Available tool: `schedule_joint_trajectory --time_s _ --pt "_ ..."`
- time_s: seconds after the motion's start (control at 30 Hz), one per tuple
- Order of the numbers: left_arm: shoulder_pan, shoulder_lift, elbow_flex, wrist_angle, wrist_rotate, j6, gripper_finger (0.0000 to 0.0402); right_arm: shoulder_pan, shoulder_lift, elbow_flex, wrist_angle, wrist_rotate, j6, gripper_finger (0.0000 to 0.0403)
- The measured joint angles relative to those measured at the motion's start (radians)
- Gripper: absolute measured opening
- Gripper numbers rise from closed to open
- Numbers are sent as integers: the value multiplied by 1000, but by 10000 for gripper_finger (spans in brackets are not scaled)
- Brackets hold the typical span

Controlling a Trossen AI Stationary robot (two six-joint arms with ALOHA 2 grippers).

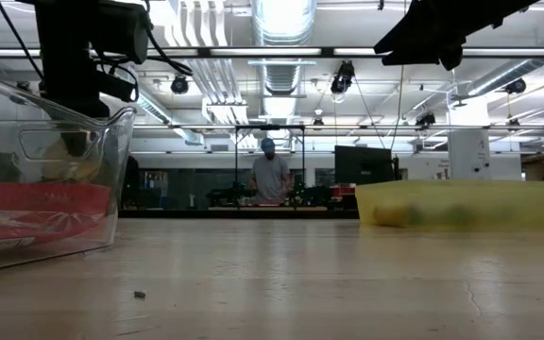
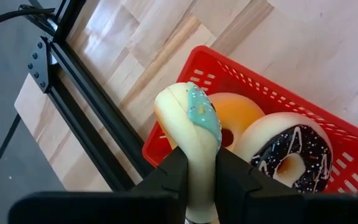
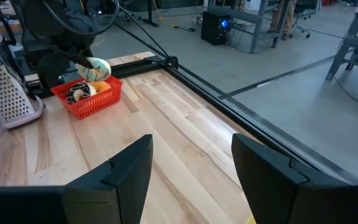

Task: Pick & Place Food Item
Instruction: Put the green donut into the red bin

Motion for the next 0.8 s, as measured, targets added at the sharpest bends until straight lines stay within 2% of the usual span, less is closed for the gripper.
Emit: schedule_joint_trajectory --time_s 0.17,0.57,0.8 --pt "0 -2 0 0 0 -33 67 0 0 0 0 0 0 217" --pt "0 -14 0 11 0 -35 161 0 0 0 0 0 0 217" --pt "0 -19 0 20 1 -37 179 0 0 0 0 0 0 217"
